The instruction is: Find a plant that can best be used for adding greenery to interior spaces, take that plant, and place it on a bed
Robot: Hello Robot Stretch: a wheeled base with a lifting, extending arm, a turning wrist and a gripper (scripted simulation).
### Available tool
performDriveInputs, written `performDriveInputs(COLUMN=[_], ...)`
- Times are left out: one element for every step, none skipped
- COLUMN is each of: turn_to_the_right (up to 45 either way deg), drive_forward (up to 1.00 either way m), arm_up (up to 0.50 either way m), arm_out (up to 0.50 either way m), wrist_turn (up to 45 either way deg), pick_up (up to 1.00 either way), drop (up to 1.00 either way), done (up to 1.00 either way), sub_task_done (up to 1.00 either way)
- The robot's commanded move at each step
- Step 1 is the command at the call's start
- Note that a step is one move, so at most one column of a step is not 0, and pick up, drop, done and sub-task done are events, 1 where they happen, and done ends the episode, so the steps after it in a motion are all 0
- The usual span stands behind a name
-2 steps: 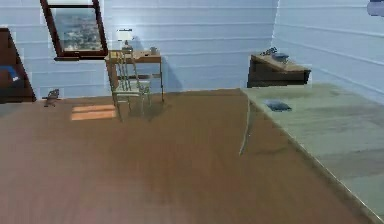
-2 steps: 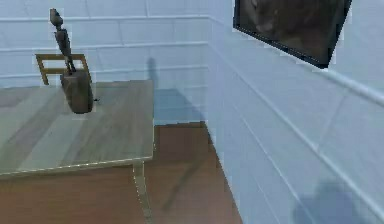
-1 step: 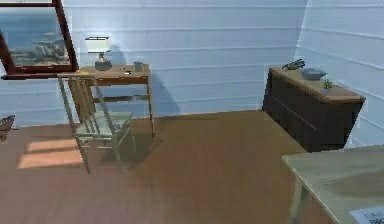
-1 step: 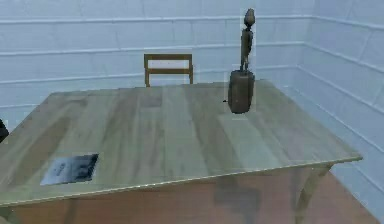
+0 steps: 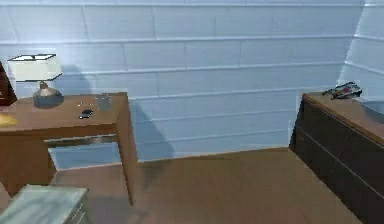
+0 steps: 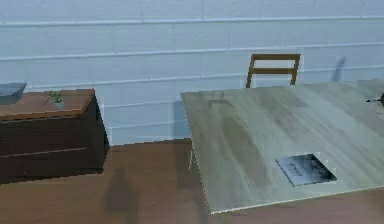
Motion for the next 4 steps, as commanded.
performDriveInputs(turn_to_the_right=[-9.0,0.0,45.0,39.0], drive_forward=[0.0,0.25,0.0,0.0], arm_up=[0.0,0.0,0.0,0.0], arm_out=[0.0,0.0,0.0,0.0], wrist_turn=[0.0,0.0,0.0,0.0], pick_up=[0.0,0.0,0.0,0.0], drop=[0.0,0.0,0.0,0.0], done=[0.0,0.0,0.0,0.0], sub_task_done=[0.0,0.0,0.0,0.0])
